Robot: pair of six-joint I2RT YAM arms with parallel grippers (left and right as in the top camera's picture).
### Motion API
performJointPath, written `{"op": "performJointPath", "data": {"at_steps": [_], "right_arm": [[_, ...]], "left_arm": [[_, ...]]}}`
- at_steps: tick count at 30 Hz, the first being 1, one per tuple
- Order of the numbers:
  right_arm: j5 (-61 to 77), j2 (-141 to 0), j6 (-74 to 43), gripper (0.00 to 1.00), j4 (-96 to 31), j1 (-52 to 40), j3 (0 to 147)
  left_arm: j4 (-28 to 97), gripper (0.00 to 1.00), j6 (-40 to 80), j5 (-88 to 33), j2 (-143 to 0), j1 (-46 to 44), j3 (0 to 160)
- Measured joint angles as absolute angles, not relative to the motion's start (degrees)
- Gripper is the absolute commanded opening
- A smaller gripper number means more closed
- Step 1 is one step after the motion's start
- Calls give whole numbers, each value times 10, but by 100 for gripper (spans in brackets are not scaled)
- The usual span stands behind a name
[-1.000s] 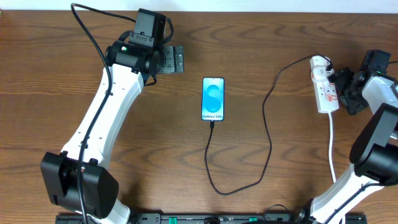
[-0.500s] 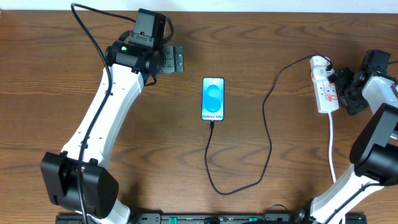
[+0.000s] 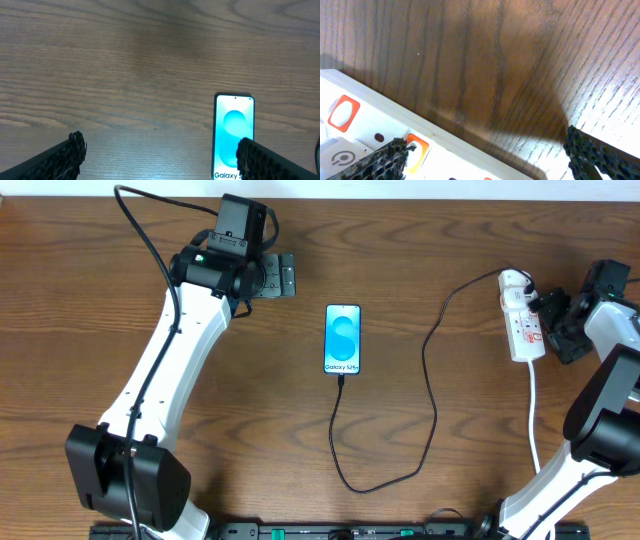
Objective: Plug charger to phone and switch on socket
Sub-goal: 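Press down the power strip switch with the right gripper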
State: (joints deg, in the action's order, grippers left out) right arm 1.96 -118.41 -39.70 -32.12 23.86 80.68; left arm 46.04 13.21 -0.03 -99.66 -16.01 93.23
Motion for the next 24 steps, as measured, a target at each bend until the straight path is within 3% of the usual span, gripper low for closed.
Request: {"op": "performJointPath", "data": {"at_steps": [14, 24], "right_arm": [[36, -1184, -395, 99, -345, 239, 812], [56, -1149, -392, 99, -445, 240, 798]], "left_arm": [[460, 98, 132, 0, -997, -160, 932], [460, 98, 132, 0, -997, -160, 932]]}}
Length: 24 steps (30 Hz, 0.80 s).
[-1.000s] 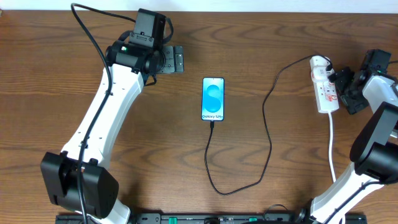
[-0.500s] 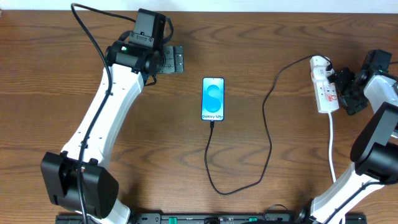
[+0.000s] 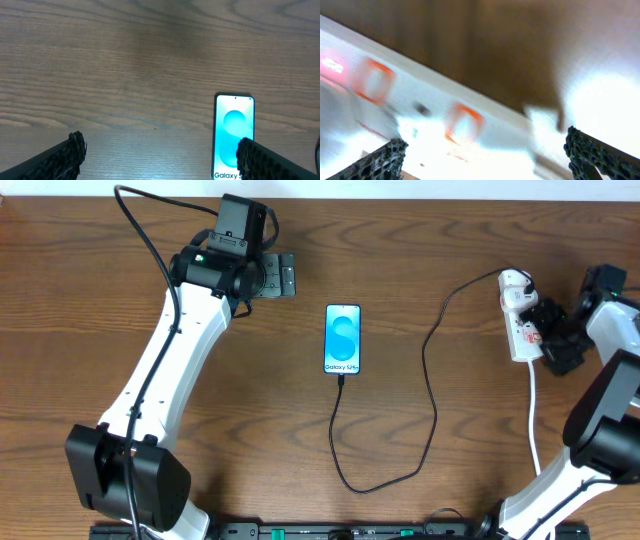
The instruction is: Plug charger to phone and switch on socket
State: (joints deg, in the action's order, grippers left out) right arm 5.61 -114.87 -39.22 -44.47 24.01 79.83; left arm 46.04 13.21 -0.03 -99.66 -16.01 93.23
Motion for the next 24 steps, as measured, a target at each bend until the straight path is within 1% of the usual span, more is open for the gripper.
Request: {"op": "performJointPath", "data": {"at_steps": [4, 13, 17, 23, 24], "right_arm": [[31, -1090, -392, 99, -495, 249, 791], [-2, -905, -392, 99, -627, 253, 788], [-6, -822, -382, 99, -634, 233, 743], [-7, -668, -356, 99, -638, 179, 652], [-6, -625, -351, 99, -645, 164, 630]], "left_arm": [[460, 98, 132, 0, -997, -160, 932], [460, 98, 132, 0, -997, -160, 933], [460, 98, 132, 0, -997, -160, 932], [460, 98, 132, 0, -997, -160, 932], [460, 98, 132, 0, -997, -160, 932]]}}
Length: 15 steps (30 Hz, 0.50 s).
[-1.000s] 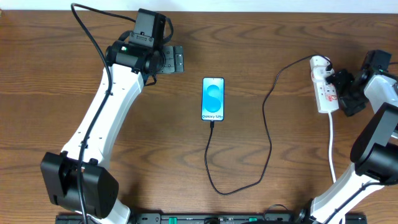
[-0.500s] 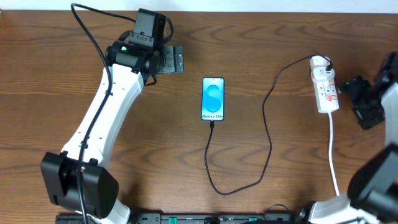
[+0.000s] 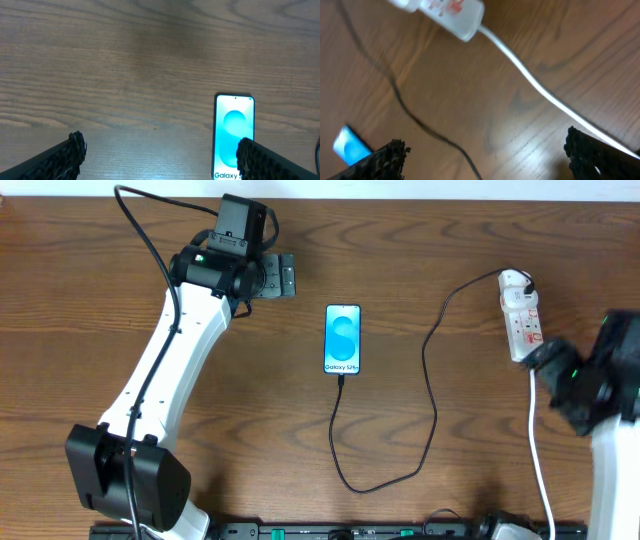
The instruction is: Plug charger to phone and switch on socket
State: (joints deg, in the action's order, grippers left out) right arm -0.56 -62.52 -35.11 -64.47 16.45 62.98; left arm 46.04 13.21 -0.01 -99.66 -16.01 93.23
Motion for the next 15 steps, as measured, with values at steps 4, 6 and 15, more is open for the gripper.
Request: {"op": "performJointPath", "data": {"at_steps": [4, 6, 15], "right_arm": [[-4, -535, -345, 99, -669, 138, 580], [3, -500, -345, 99, -686, 133, 560], [17, -447, -344, 99, -722, 133, 548]], "left_arm": [[461, 98, 132, 0, -997, -160, 932], [461, 98, 132, 0, -997, -160, 932], [461, 98, 132, 0, -997, -160, 932]]}}
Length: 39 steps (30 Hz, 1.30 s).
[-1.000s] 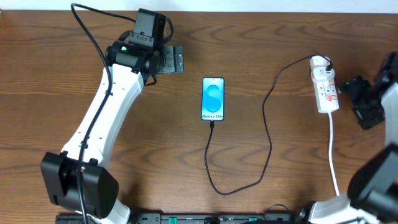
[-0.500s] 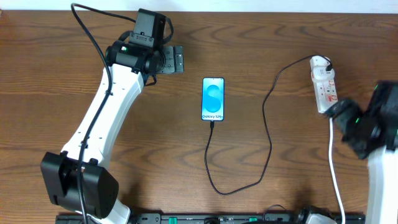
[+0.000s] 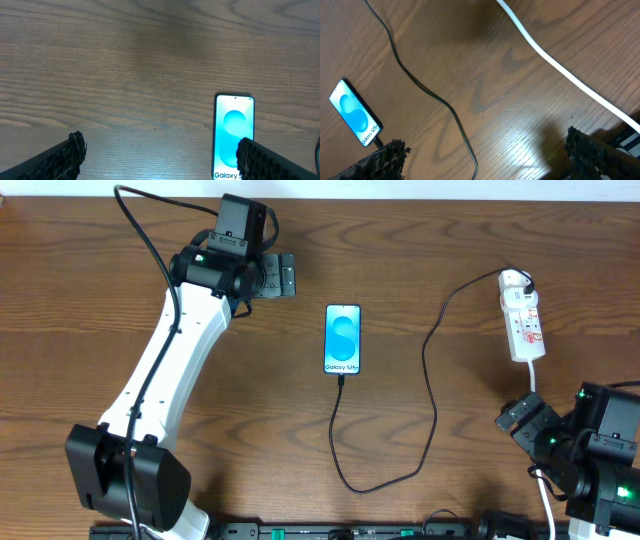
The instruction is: Plug charger to phone and switch on socket
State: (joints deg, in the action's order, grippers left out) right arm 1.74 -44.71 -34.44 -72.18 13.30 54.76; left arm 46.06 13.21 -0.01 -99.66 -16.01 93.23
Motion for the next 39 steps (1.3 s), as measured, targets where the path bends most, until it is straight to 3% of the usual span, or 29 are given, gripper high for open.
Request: {"op": "performJointPath", "data": {"at_steps": [24, 39], "right_arm": [[17, -447, -320, 99, -713, 121, 542], [19, -256, -162, 99, -380, 20, 324]], "left_arm": [[461, 98, 132, 0, -997, -160, 932], [461, 98, 132, 0, -997, -160, 932]]}}
